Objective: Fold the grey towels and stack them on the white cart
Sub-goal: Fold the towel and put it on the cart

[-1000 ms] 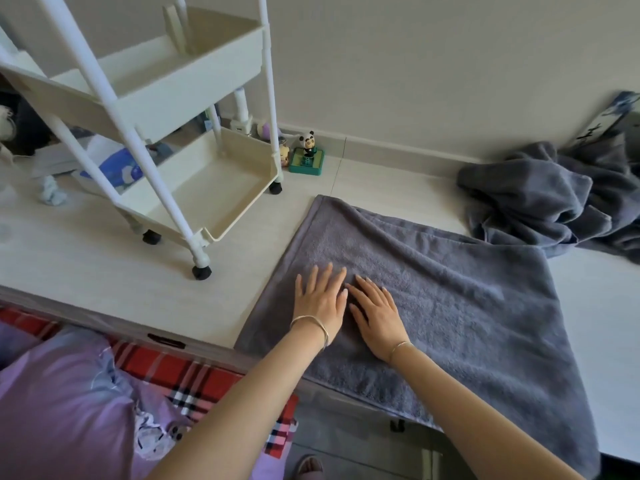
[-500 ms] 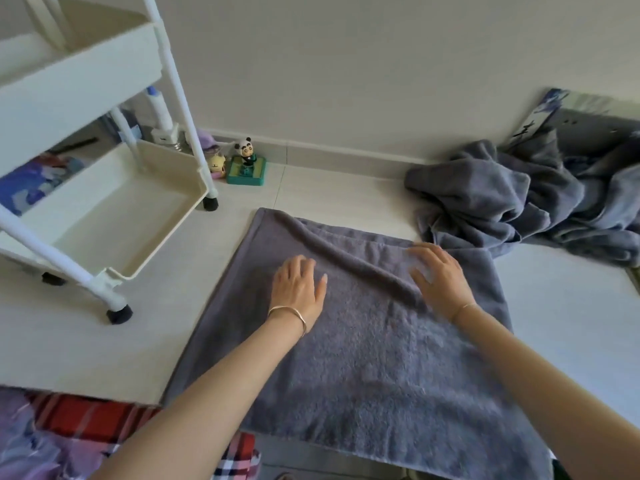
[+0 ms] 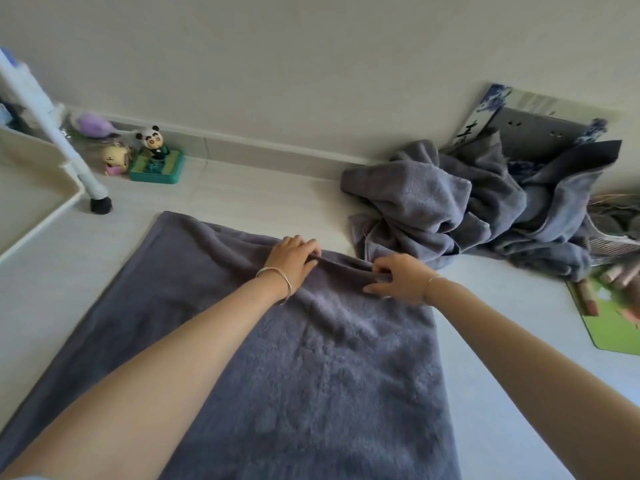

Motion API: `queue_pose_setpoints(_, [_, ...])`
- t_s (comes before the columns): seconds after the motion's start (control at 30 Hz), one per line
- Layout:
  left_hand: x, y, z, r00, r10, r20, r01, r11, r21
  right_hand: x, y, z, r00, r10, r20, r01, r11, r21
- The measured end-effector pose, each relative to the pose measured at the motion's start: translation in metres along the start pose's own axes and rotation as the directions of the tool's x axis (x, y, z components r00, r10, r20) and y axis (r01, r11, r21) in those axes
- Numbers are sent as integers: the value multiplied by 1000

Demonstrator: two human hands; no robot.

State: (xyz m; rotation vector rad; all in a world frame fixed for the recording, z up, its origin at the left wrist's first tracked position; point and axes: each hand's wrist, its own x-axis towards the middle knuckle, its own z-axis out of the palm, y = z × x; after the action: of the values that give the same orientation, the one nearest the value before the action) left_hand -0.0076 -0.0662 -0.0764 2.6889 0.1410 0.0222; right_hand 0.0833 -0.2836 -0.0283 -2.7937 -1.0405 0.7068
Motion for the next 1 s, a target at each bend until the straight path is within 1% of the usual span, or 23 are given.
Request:
queue_pose_setpoints(0.07, [3,-2,0,995,-47,-87,38,994,-100,-2,8,-9,996,-2,93,8,997,-72])
queue_pose_setpoints(0.1, [5,-3,1,993,-65,-100,54,992,-112,-5,15,-15,990,11,137,5,994,-112])
queue_pose_setpoints(0.2, [7,-1,8,989,-82,-127,76,996,-50,-13,47,-43,969,73,235,-17,973,-231])
queue_pose_setpoints(0.23, [6,-1,11,985,-75,-158,70,997,-36,-16,56,-54,966,94,241,-42,976,-212])
queue_pose_setpoints(0.3, [1,-4,17,976,-36,-215,32,999,-18,-20,71,-69,970,124,210,-103,988,-112])
queue_pose_setpoints(0.33, [-1,-3,20,974,-21,-224,20,1000,-6,-22,75,-75,973,136,186,-116,987,-112])
queue_pose_setpoints(0.43, [-4,-1,22,975,1,-224,10,999,49,-26,78,-74,982,132,136,-89,954,-286])
queue_pose_setpoints(0.47, [-3,0,20,975,16,-221,-2,998,65,-26,77,-70,987,113,114,-74,950,-303])
queue_pose_setpoints(0.53, [-2,2,16,980,44,-195,-26,995,93,-27,80,-59,991,92,95,-65,965,-252])
queue_pose_setpoints(0.57, [0,1,12,982,56,-181,-37,994,106,-26,81,-52,993,81,81,-66,983,-171])
queue_pose_setpoints(0.63, [2,1,5,986,58,-154,-41,993,109,-22,82,-38,998,50,27,-50,999,7])
queue_pose_setpoints(0.67, [4,3,1,984,61,-166,-44,994,104,-21,80,-35,1000,24,-6,-24,1000,15])
queue_pose_setpoints(0.7, [6,5,0,976,75,-205,-56,993,100,-19,80,-31,999,5,-38,-6,999,-38])
queue_pose_setpoints(0.77, [12,10,-3,959,66,-276,-37,993,109,-18,81,-27,994,33,-100,-49,986,-157])
queue_pose_setpoints(0.8, [14,13,-3,966,31,-255,0,993,122,-19,82,-24,987,66,-147,-94,977,-192])
queue_pose_setpoints(0.87, [14,17,5,982,-64,-179,91,985,149,-23,80,-16,944,81,-320,-144,973,-178])
queue_pose_setpoints(0.9, [9,20,9,981,-94,-172,121,980,156,-26,74,-9,906,53,-419,-128,980,-154])
queue_pose_setpoints(0.93, [2,23,14,978,-97,-182,127,979,158,-30,63,-1,868,19,-497,-94,988,-126])
queue_pose_setpoints(1.0, [-22,36,23,984,-31,-175,55,989,138,-41,31,23,803,-32,-595,-4,998,-59])
